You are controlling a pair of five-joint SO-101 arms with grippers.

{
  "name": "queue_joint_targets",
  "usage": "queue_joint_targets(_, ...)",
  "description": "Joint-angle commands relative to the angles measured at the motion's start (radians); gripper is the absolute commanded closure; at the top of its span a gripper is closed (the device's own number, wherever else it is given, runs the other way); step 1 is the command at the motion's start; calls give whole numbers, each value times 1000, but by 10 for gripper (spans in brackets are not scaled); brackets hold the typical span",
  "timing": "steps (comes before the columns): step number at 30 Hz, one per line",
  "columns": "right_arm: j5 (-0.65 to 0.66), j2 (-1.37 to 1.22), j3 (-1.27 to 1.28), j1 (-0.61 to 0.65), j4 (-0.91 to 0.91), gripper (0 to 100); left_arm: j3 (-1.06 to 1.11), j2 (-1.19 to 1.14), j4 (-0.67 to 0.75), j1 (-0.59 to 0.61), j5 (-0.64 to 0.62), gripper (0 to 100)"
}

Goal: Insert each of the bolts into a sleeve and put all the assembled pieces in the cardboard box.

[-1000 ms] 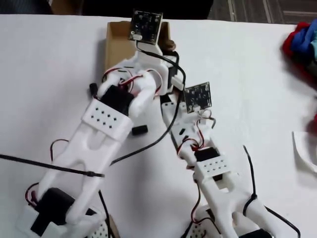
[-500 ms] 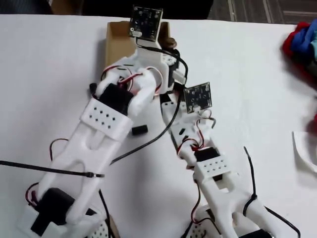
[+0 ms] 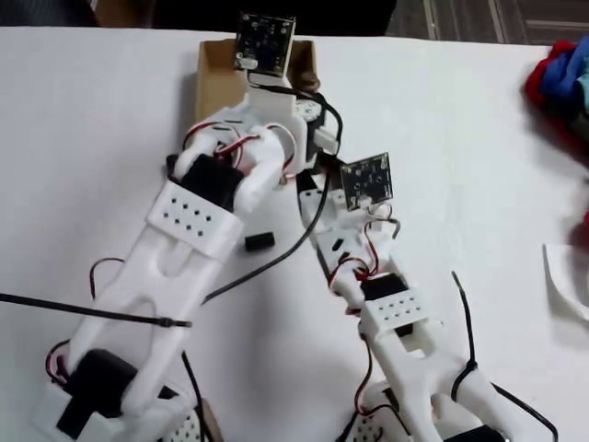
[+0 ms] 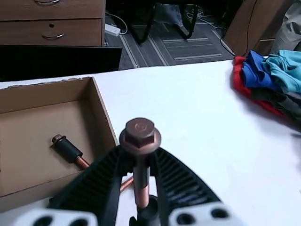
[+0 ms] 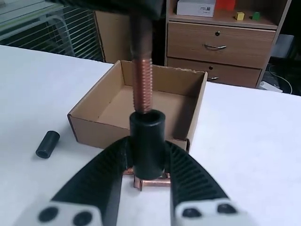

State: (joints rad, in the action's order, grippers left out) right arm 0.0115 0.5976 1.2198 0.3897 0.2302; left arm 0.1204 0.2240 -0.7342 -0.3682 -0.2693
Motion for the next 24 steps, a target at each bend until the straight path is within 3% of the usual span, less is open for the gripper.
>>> queue_joint_targets(1,0,36,-20,-13,25,978,42,43,41,6,-6,974)
queue_joint_targets(13,0,36,-20,-13,25,978,102,55,98,-89,-6,974)
queue_joint_targets(24,0,36,-23,-15,27,978,108,48,92,-81,-8,974)
